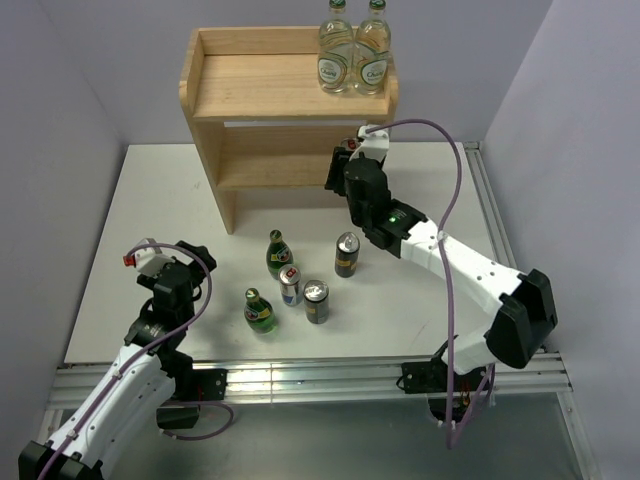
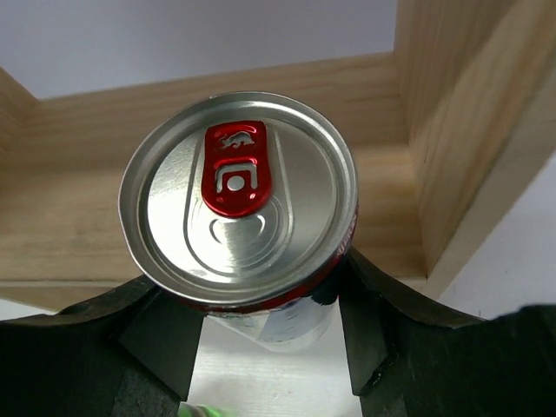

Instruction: Place and organize the beverage onto the shelf

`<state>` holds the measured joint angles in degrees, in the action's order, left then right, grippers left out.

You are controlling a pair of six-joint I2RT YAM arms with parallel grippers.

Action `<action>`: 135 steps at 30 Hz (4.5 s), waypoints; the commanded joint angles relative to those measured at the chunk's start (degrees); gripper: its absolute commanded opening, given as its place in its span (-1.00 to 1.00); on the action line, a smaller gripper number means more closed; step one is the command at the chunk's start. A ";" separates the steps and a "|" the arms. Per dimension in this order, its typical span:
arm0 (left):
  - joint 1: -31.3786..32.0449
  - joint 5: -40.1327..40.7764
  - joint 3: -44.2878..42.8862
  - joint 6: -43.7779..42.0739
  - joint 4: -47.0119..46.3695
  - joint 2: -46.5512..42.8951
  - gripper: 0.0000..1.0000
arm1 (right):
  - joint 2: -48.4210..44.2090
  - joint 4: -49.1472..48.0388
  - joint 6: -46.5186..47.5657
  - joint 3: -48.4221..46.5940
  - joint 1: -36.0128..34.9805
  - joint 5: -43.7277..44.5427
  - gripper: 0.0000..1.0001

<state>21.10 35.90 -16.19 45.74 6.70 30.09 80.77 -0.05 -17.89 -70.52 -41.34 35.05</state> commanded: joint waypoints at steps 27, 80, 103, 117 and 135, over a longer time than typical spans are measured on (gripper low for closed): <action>0.34 1.37 -0.95 0.23 -1.16 -1.61 0.92 | 14.06 -10.14 4.79 -8.06 5.40 8.19 -1.00; 0.34 1.19 -1.30 0.05 -1.60 -0.38 0.91 | -29.01 2.24 -22.44 40.29 -34.93 13.90 1.00; 5.43 -11.99 -12.28 -8.47 -3.36 0.14 0.90 | -27.34 16.75 -40.38 40.46 -49.45 26.30 1.00; 33.19 1.96 -22.40 -7.25 6.91 8.58 0.99 | -28.04 20.18 -44.25 41.95 -50.15 26.74 1.00; 60.28 31.25 -21.62 40.47 41.64 20.53 0.99 | -34.53 28.36 -52.95 46.79 -50.77 26.74 1.00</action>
<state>80.09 62.98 -37.95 73.52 40.95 48.80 48.25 26.52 -67.20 -24.71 -91.64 58.92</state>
